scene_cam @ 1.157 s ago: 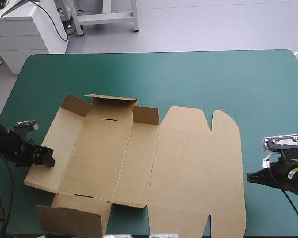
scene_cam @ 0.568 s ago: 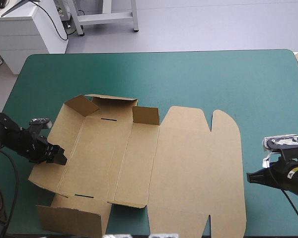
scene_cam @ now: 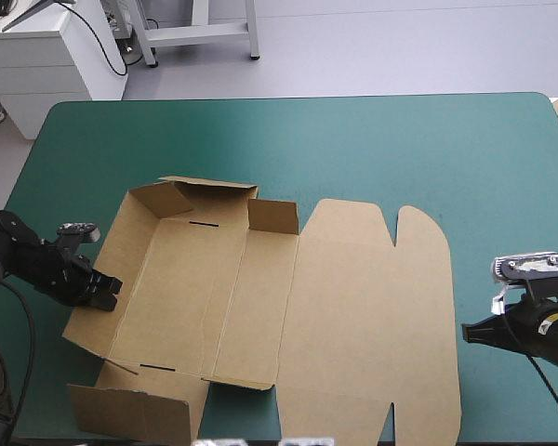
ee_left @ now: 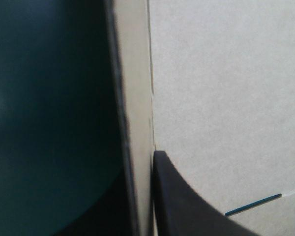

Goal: Fold the box

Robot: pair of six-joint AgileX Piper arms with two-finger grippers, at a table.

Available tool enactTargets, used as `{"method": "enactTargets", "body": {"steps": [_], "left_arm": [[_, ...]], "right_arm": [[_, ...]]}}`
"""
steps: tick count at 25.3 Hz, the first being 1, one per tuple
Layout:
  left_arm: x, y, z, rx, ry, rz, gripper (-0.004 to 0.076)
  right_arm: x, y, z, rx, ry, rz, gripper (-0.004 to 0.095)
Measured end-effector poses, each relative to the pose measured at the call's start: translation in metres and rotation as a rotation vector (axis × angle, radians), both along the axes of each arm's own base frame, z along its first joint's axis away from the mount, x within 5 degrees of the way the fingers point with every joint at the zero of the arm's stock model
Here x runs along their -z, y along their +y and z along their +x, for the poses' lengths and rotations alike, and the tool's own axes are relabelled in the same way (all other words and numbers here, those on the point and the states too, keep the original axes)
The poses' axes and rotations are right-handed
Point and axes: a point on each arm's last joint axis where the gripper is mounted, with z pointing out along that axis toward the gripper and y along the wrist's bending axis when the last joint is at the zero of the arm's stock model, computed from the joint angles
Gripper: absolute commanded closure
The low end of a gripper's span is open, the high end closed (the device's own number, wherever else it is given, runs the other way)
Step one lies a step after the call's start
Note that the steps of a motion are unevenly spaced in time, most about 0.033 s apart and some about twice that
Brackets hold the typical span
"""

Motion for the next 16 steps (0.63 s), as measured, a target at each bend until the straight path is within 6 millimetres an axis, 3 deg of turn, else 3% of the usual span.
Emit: {"method": "enactTargets", "body": {"steps": [11,16], "left_arm": [[-0.001,-0.001,0.000,0.006,0.000,-0.005,0.0731],[-0.024,-0.006,0.017,0.107,-0.077,0.097,0.0731]], "right_arm": [[0.000,0.000,0.000,0.000,0.000,0.000,0.0929],[0.000,0.000,0.000,0.000,0.000,0.000,0.0929]]}}
